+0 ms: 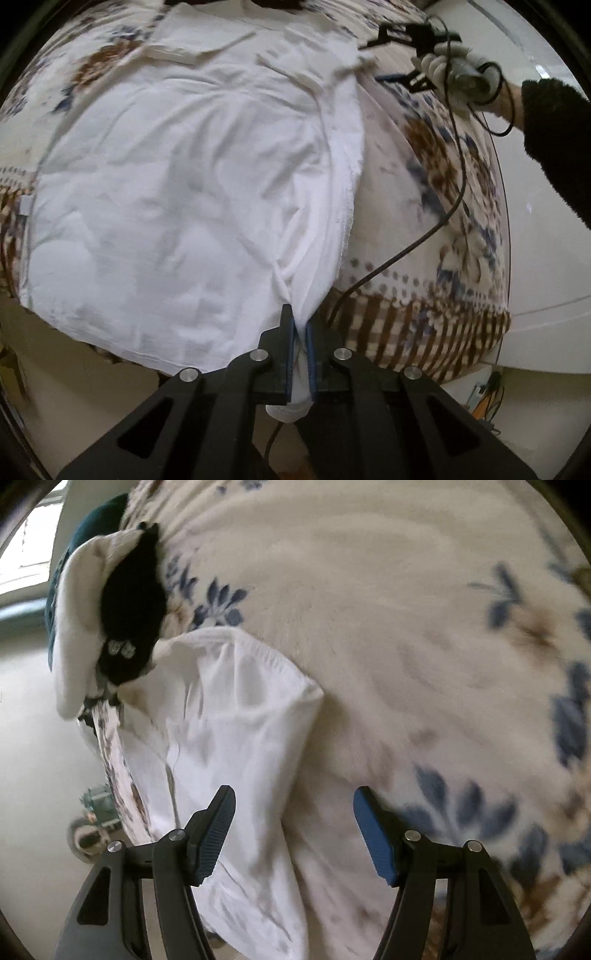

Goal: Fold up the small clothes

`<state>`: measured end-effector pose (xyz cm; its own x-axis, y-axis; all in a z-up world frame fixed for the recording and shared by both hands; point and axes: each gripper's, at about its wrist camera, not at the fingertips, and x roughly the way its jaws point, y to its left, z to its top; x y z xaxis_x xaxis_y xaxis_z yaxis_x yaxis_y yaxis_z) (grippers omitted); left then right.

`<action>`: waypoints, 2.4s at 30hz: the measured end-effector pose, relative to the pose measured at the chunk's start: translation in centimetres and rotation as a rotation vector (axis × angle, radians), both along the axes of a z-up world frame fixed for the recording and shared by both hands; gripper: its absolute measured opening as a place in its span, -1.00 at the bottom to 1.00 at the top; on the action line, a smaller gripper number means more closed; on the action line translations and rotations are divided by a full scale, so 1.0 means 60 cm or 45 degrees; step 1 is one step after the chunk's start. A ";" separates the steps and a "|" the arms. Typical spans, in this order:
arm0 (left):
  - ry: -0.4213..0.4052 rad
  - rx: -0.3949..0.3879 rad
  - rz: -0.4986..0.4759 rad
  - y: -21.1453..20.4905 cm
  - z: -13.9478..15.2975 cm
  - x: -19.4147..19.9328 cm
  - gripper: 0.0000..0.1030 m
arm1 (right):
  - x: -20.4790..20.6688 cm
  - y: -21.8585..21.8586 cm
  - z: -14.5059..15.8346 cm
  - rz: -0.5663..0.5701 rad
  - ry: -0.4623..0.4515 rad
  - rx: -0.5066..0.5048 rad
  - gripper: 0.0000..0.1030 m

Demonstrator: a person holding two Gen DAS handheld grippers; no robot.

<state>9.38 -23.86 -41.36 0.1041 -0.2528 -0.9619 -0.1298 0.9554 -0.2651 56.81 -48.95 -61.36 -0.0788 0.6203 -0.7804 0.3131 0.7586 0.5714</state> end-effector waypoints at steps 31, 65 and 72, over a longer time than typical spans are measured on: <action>0.028 -0.127 0.593 0.513 -0.033 -0.004 -0.93 | 0.124 0.740 0.167 0.668 -0.266 -0.575 -0.92; 0.188 -0.192 0.327 0.558 -0.088 0.019 -0.94 | -0.704 0.518 0.040 0.310 0.440 -0.195 -0.92; 0.199 -0.136 0.214 0.552 -0.081 0.009 -0.94 | -0.778 0.502 0.079 0.324 0.331 -0.253 -0.97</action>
<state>9.93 9.25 -46.24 0.0056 -0.3454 -0.9385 -0.3314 0.8848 -0.3276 10.14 -18.82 -56.63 -0.4204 0.3951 -0.8168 0.2161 0.9179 0.3328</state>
